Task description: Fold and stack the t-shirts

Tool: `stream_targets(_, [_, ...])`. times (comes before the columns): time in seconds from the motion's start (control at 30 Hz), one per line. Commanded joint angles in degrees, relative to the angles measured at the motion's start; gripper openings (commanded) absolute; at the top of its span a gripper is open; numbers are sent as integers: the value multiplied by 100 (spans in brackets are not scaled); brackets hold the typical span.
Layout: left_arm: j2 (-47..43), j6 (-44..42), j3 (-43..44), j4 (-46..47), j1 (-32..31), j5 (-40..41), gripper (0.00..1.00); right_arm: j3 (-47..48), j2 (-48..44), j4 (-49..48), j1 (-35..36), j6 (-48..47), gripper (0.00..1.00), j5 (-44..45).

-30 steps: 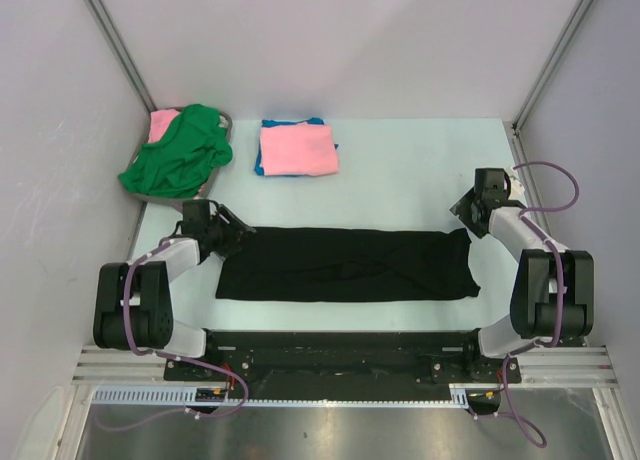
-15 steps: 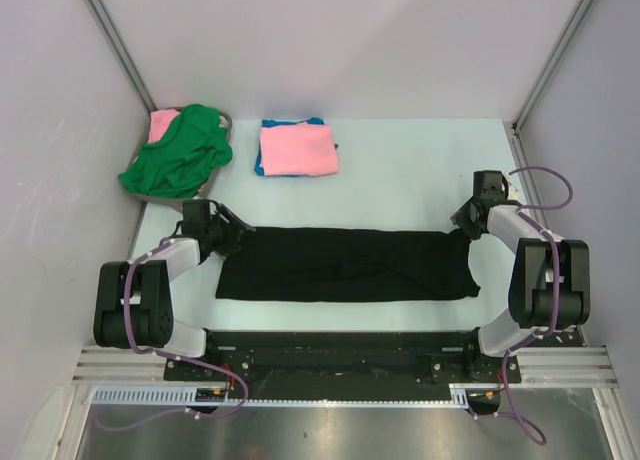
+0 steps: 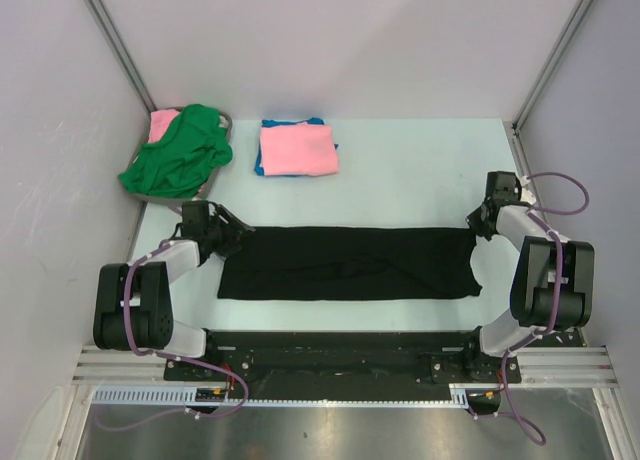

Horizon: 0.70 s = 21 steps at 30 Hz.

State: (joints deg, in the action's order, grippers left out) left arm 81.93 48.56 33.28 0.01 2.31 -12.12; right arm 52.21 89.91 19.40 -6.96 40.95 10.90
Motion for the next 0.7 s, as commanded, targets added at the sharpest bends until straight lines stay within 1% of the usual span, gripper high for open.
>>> stream_targets(0.0, [-125, 5, -146, -36, 103, 289, 69, 193, 114, -401, -340, 168, 0, 300])
stream_targets(0.1, [-125, 5, -164, -19, 121, 307, 69, 194, 272, -551, -508, 361, 0, 211])
stream_targets(0.3, [-151, 5, -173, -19, 156, 315, 68, 237, 519, -1025, -569, 520, 0, 98])
stream_targets(0.33, [-142, -4, -164, -19, 156, 315, 69, 272, 510, -1034, -569, 519, 9, 71])
stream_targets(0.37, [-160, -4, -164, -27, 156, 324, 68, 290, 493, -1000, -569, 511, 26, 27])
stream_targets(0.4, [-160, -13, -172, -45, 156, 324, 68, 290, 371, -982, -552, 484, 49, -26])
stream_targets(0.47, [-160, -13, -172, -19, 156, 307, 68, 290, 212, -929, -499, 336, 68, -17])
stream_targets(0.5, [-160, -4, -172, -27, 165, 298, 69, 299, 2, -877, -473, 283, 82, -9])
stream_targets(0.53, [-169, -13, -181, -19, 156, 289, 68, 308, -139, -807, -447, 247, 85, -9])
stream_targets(0.57, [-195, -13, -181, -27, 156, 280, 68, 351, -288, -623, -420, 203, 97, -17])
stream_targets(0.6, [-195, -4, -181, -19, 156, 280, 69, 369, -638, -517, -298, 64, 100, 0])
stream_targets(0.67, [-247, 5, -164, -45, 156, 245, 69, 413, -1017, -227, -79, -121, 100, 158])
